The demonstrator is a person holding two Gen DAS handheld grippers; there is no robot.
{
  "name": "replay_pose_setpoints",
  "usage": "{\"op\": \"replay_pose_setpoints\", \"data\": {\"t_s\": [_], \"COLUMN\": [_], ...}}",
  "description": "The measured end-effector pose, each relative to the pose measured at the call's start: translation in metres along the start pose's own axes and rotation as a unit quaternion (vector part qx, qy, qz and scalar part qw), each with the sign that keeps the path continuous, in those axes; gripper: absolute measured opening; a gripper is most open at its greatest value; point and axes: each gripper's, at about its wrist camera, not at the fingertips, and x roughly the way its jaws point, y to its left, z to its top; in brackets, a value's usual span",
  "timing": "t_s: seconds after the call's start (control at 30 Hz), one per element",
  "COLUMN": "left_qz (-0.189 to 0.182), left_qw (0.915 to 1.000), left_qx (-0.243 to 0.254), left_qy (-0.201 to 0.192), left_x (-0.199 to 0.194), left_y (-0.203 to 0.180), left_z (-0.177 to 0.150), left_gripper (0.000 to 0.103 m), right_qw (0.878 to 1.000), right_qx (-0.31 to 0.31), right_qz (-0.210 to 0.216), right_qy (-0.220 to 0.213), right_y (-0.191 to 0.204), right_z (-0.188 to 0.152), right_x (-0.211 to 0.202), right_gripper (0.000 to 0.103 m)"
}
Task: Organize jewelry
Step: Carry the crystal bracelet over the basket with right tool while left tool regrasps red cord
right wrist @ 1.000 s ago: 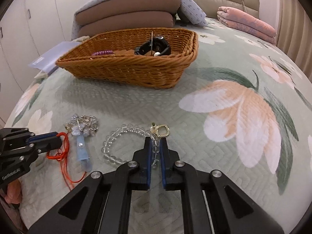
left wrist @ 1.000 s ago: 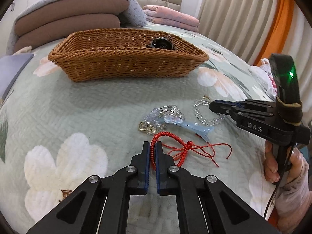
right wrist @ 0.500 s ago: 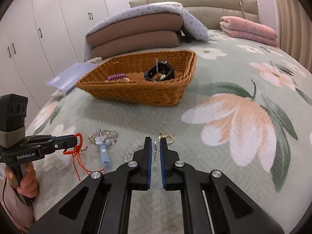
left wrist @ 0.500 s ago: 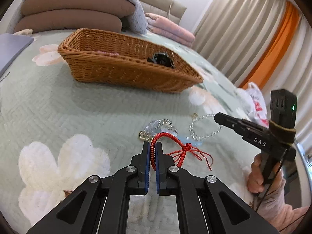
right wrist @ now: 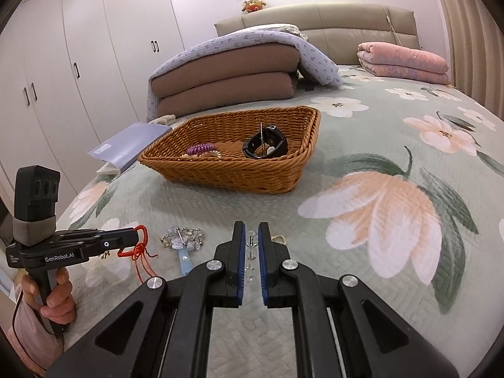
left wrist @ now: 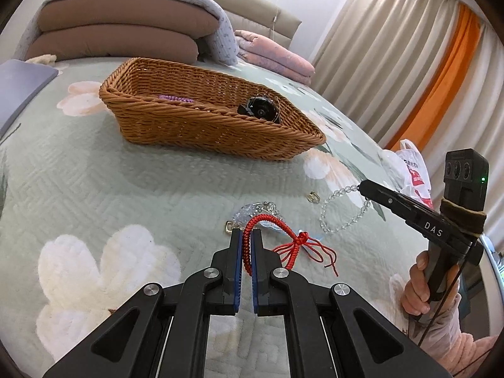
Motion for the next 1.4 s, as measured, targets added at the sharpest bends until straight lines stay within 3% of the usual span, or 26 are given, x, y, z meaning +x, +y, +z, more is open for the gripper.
{"op": "replay_pose_setpoints", "data": {"t_s": [0.3,0.6,0.73,0.83,0.97,1.07,1.27,1.4], "left_qz": [0.022,0.026,0.024,0.028,0.064,0.041,0.034,0.055], "left_qw": [0.9988,0.9945,0.9964,0.9976,0.9940,0.9921,0.9925,0.9898], "left_qx": [0.014,0.038,0.056,0.064,0.054,0.043,0.048,0.077], "left_qy": [-0.042,-0.094,-0.060,-0.008,0.070,0.110,0.108,0.106], "left_x": [-0.020,-0.054,-0.048,-0.034,-0.002,0.017,0.018,0.023], "left_y": [-0.011,-0.016,-0.009,0.003,0.032,0.047,0.049,0.037], "left_z": [0.018,0.099,0.107,0.083,0.052,0.036,0.032,0.030], "left_gripper": [0.004,0.004,0.004,0.011,0.013,0.013,0.013,0.018], "right_qw": [1.000,0.997,0.997,0.996,0.996,0.997,0.997,0.997], "right_qx": [-0.016,-0.035,-0.041,-0.042,-0.036,-0.037,-0.028,-0.029], "right_qz": [0.008,0.016,0.020,0.035,0.052,0.052,0.054,0.054], "right_qy": [-0.025,-0.059,-0.066,-0.070,-0.062,-0.049,-0.047,-0.051], "right_y": [0.013,0.036,0.044,0.046,0.046,0.045,0.036,0.037], "right_z": [0.014,0.074,0.095,0.095,0.084,0.077,0.072,0.071], "right_x": [-0.013,-0.013,-0.002,0.001,0.012,0.023,0.025,0.021], "right_gripper": [0.010,0.010,0.010,0.010,0.010,0.010,0.010,0.010]}}
